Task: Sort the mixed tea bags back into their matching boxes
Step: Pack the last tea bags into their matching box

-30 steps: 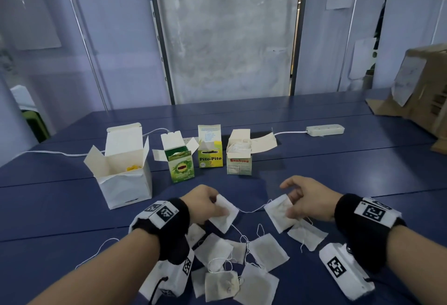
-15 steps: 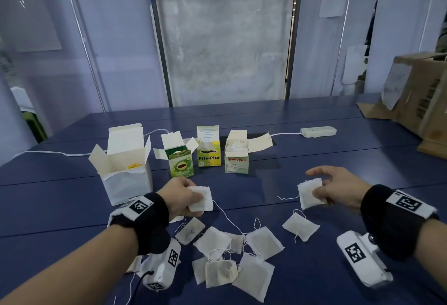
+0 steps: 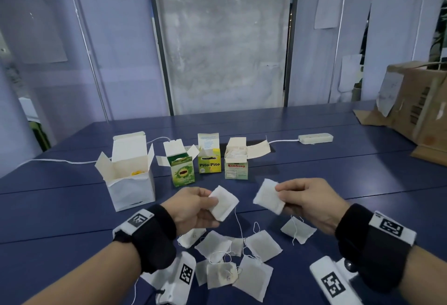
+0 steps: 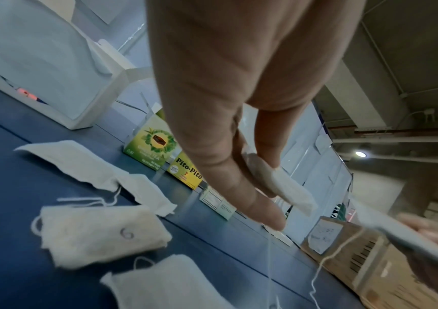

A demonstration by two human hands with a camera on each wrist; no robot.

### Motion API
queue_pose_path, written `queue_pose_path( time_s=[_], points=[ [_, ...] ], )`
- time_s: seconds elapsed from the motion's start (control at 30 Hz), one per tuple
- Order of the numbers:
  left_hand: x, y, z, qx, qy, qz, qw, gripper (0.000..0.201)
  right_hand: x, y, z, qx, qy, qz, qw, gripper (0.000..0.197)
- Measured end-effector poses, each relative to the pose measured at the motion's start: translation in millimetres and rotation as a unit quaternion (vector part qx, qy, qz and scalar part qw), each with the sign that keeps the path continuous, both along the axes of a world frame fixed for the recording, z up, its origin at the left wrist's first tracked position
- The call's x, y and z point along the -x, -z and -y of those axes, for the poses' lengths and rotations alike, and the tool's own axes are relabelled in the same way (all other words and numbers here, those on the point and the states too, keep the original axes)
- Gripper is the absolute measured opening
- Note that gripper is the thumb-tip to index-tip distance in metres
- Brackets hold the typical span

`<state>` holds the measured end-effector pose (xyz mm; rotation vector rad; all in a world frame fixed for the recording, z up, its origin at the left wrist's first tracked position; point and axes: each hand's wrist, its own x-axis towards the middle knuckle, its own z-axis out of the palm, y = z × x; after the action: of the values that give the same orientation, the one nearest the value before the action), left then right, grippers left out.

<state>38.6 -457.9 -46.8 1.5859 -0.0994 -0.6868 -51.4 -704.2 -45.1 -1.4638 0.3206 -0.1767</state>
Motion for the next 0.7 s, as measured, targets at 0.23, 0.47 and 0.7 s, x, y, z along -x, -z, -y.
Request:
queue_pose_path(
  time_s=[0.23,0.47,0.7],
  points=[
    [19,-1,-2,0.04,0.042,-0.022,0.998,0.016,-4,13,-64,0.076,-0.015,0.006,0.997,0.011],
    [30,-2,-10,0.065,0.07,-0.015,0.995,0.017,-8,16,-95,0.122,0.01,0.011,0.992,0.014],
    [24,0,-28,-0.009,0.052,0.023,0.998,0.022,-7,12,-90,0.147,-0.061,-0.009,0.987,0.006]
  ],
)
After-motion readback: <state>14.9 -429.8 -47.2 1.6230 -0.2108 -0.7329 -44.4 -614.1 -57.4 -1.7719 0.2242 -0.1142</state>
